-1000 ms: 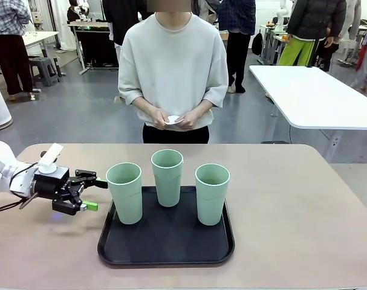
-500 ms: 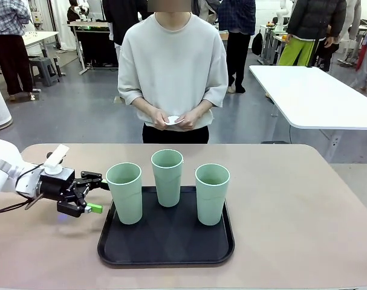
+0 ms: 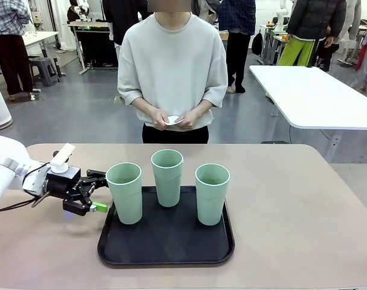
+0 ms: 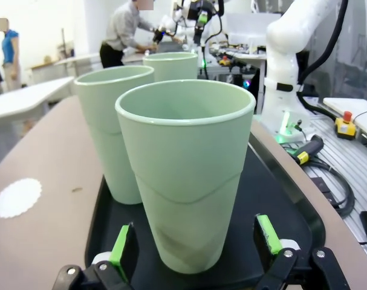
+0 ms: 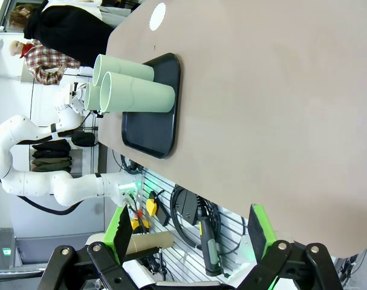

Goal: Place coasters on the table and set cups on them.
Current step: Pick up one Reusable plastic cup and place it on a coaster set by the human.

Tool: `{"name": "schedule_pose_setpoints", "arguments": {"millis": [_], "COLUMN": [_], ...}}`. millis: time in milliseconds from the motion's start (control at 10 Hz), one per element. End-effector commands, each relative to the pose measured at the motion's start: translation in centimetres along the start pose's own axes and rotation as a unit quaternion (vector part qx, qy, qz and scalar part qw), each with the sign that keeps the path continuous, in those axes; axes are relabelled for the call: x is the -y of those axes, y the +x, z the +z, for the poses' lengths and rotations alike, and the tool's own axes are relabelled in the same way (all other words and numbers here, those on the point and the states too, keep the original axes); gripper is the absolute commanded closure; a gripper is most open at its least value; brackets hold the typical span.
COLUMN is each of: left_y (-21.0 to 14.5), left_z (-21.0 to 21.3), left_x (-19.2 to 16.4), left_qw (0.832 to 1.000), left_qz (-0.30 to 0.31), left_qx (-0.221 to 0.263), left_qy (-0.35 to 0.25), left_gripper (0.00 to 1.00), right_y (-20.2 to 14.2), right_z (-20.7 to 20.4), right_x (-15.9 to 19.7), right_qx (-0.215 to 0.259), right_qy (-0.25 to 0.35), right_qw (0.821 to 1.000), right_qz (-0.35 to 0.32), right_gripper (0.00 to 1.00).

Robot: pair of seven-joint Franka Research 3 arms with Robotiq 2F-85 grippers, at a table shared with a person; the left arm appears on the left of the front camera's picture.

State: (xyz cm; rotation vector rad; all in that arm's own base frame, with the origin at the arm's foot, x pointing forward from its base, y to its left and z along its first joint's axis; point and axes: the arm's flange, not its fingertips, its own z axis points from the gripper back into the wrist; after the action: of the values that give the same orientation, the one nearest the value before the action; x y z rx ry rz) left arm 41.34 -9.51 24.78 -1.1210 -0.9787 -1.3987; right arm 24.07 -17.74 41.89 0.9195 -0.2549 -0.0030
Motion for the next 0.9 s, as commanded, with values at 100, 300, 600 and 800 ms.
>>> {"name": "schedule_pose_setpoints", "arguments": {"millis": [100,300,600,800], "left_y": [0.1,0.4,0.6,0.4], "left_z": [-1.9,-3.2,-4.9,-5.8], "left_x": [-0.8,-0.9,-1.0,-1.1], "left_qw": [1.000,1.000,0.999,0.999], "left_qz": [-0.004,-0.003,-0.012,-0.024], "left_qx": [0.009,0.007,0.011,0.017], "left_qy": [-0.003,-0.016,-0.032,-0.046], "left_gripper": [0.00,0.00,0.00,0.00], "right_y": [0.1,0.1,0.1,0.1], "right_z": [0.0,0.0,0.0,0.0], "right_x": [0.2,0.2,0.2,0.2], "right_qx": [0.005,0.005,0.005,0.005], "right_qy": [0.009,0.009,0.009,0.009], "right_qw": [1.000,1.000,1.000,1.000], "right_qz": [0.002,0.002,0.002,0.002], "right_gripper": [0.00,0.00,0.00,0.00]}}
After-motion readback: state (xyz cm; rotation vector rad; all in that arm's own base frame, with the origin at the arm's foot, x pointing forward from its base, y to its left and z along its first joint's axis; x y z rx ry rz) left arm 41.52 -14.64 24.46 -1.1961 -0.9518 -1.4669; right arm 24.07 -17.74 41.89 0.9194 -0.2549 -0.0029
